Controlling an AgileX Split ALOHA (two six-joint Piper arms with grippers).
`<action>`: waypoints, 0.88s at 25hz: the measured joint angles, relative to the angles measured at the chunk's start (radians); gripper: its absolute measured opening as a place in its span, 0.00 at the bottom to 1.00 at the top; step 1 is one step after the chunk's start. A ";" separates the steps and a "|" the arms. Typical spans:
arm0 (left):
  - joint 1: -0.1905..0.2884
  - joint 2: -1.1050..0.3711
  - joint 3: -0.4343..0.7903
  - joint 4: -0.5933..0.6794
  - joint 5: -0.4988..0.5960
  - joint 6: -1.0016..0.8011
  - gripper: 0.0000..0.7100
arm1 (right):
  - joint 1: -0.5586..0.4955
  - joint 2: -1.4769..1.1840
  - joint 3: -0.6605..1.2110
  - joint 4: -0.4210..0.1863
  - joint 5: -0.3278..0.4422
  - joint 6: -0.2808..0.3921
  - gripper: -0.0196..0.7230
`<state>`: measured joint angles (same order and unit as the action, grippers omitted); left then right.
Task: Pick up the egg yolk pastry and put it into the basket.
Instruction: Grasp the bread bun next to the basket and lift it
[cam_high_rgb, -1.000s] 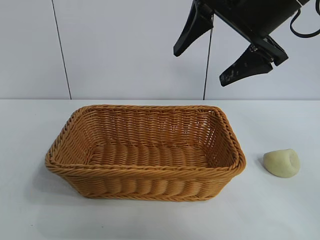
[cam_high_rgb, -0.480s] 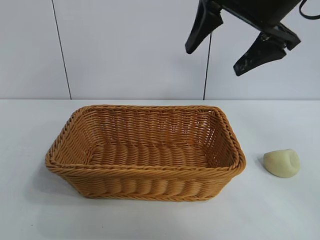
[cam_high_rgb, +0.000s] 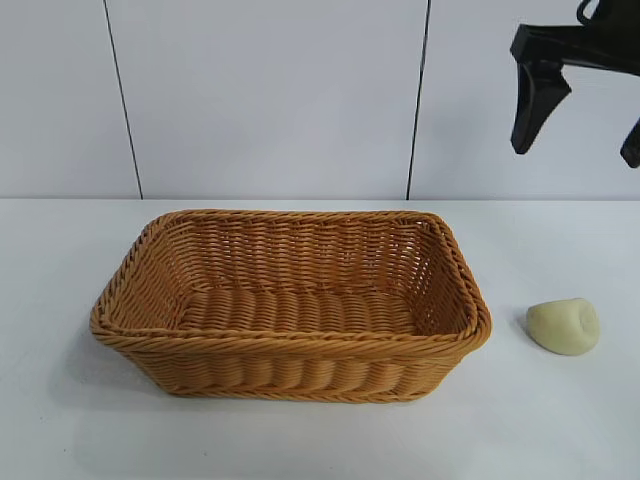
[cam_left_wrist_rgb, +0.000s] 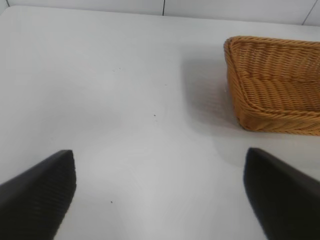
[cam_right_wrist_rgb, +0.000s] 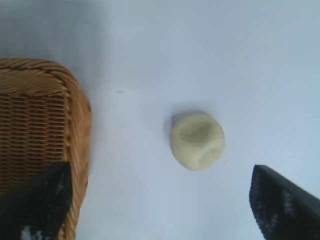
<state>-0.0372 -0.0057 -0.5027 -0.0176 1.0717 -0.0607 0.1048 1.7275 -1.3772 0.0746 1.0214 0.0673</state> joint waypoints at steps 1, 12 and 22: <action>0.000 0.000 0.000 0.000 0.000 0.000 0.92 | -0.003 0.015 0.000 -0.001 0.003 -0.002 0.95; 0.000 0.000 0.000 0.000 0.000 0.000 0.92 | -0.003 0.278 0.000 -0.039 -0.004 -0.004 0.95; 0.000 0.000 0.000 0.000 0.000 0.000 0.92 | -0.003 0.400 0.000 -0.048 -0.059 -0.004 0.93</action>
<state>-0.0372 -0.0057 -0.5027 -0.0176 1.0717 -0.0607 0.1023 2.1275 -1.3772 0.0262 0.9621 0.0634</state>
